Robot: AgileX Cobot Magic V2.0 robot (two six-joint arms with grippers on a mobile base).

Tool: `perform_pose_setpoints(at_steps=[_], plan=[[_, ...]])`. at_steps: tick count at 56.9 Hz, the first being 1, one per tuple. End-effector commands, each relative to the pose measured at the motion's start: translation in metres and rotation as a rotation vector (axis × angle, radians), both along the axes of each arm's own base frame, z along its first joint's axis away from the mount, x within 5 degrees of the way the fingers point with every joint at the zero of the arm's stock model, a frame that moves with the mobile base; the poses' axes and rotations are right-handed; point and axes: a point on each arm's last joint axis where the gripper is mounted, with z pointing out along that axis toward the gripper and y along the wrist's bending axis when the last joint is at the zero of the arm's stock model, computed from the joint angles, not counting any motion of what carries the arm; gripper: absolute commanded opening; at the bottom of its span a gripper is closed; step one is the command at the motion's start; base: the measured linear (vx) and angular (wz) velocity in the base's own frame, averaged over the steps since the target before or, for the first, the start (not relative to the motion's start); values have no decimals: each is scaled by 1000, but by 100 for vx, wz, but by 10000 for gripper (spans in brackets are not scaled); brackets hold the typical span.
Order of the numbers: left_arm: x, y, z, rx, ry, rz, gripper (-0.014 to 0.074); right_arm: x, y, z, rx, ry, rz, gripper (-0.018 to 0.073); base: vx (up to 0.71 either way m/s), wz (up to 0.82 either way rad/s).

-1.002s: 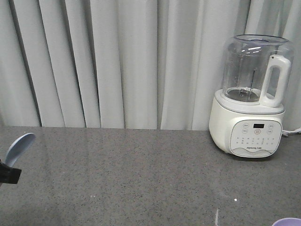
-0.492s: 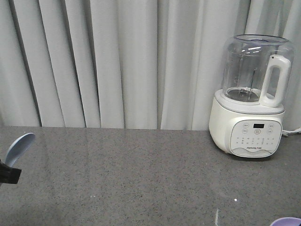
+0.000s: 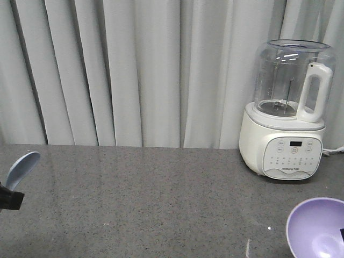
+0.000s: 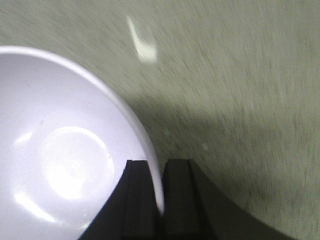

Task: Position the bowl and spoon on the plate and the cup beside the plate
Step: 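Grip the lavender bowl rim with the right gripper and lift it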

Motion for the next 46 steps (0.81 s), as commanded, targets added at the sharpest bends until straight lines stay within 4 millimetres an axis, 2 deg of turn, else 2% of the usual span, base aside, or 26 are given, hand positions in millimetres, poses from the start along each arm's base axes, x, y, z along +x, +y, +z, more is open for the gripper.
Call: perform_pose_setpoints(at_steps=[1, 10, 19, 34, 46], plan=[[-5, -2, 21, -45, -128, -3, -1, -18, 14, 43, -34, -249, 82, -12, 0, 0], [-24, -6, 30, -93, -255, -67, 0, -52, 30, 73, -3, -426, 147, -12, 0, 0], [-58, -4, 23, -131, -403, -68, 0, -83, 39, 85, 10, -565, 201, -10, 0, 0], [-126, 10, -2, -137, -630, 17, 0, -131, 43, 61, 16, -774, 196, -8, 0, 0], [-149, 16, -7, -144, -748, 55, 0, -137, 42, 50, 10, -797, 182, -8, 0, 0]])
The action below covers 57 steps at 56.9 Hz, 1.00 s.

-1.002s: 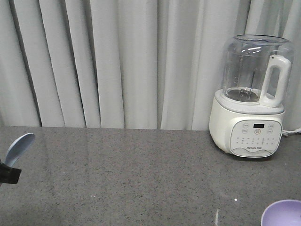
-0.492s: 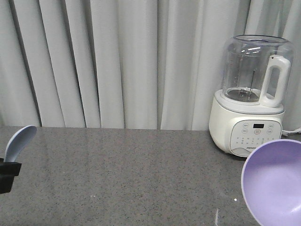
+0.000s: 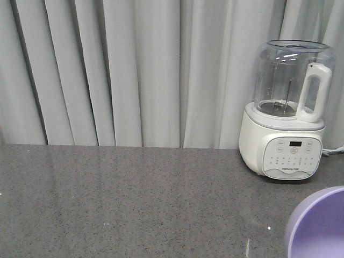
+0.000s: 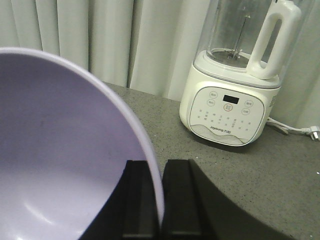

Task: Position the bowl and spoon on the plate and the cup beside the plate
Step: 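Grip the lavender bowl rim with the right gripper and lift it, then drive the base to the counter with the paper cup and blue plate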

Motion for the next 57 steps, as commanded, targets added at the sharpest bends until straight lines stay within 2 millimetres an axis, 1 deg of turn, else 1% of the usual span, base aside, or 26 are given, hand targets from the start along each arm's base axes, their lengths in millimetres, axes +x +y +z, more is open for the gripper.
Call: perform_pose_setpoints(at_steps=[1, 6, 57], plan=[[-6, 5, 18, -53, -142, 49, 0, 1, -3, 16, 15, -121, -32, -8, 0, 0], [-6, 6, 21, -59, -169, 63, 0, 1, -2, 15, 28, -115, -32, -8, 0, 0], [-6, 5, 20, -57, -160, 59, 0, 1, -2, 14, 26, -103, -28, -8, 0, 0]])
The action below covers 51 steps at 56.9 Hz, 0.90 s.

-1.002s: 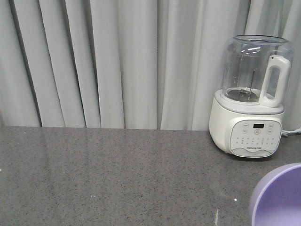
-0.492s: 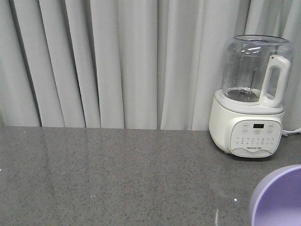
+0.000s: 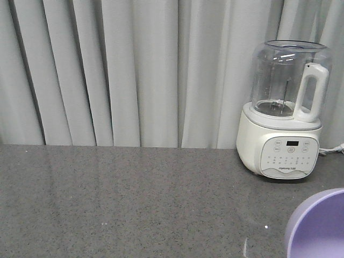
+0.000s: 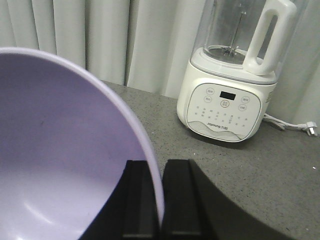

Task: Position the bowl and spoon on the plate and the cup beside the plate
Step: 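Drive the base to the counter with the paper cup and blue plate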

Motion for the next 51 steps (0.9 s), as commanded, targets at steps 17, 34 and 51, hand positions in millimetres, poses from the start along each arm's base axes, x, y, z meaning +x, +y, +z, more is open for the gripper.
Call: perform_pose_setpoints(at_steps=[17, 34, 51], plan=[[1, 3, 14, -39, -81, 31, 0, 0, -2, 17, 21, -105, -26, -8, -6, -24], [1, 3, 14, -39, -81, 31, 0, 0, -2, 17, 21, -105, -26, -8, -11, -58], [1, 3, 14, -39, -81, 31, 0, 0, -2, 17, 21, -105, -26, -8, -13, -56]])
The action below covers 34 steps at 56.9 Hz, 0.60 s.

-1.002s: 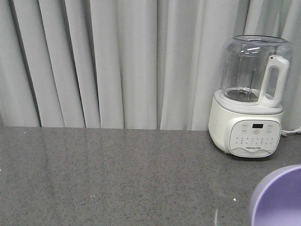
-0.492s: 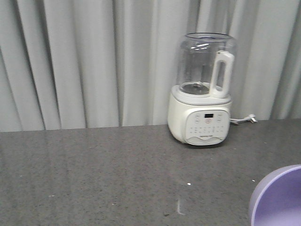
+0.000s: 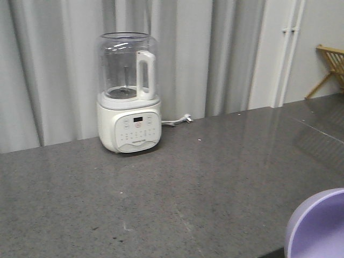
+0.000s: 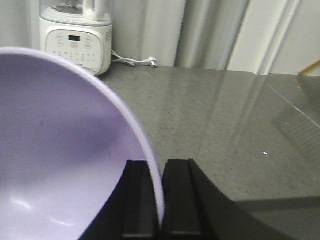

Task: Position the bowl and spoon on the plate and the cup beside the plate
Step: 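Drive the base to the counter with the paper cup and blue plate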

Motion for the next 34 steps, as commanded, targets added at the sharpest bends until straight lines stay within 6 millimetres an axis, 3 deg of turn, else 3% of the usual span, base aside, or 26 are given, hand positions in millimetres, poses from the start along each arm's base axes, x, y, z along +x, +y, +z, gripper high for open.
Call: perform_pose_setpoints(at_steps=[1, 34], plan=[[1, 3, 14, -39, -81, 31, 0, 0, -2, 17, 19, -105, -26, -8, -13, -52], [1, 3, 14, -39, -81, 31, 0, 1, -2, 17, 18, -105, -26, -8, -9, -52]])
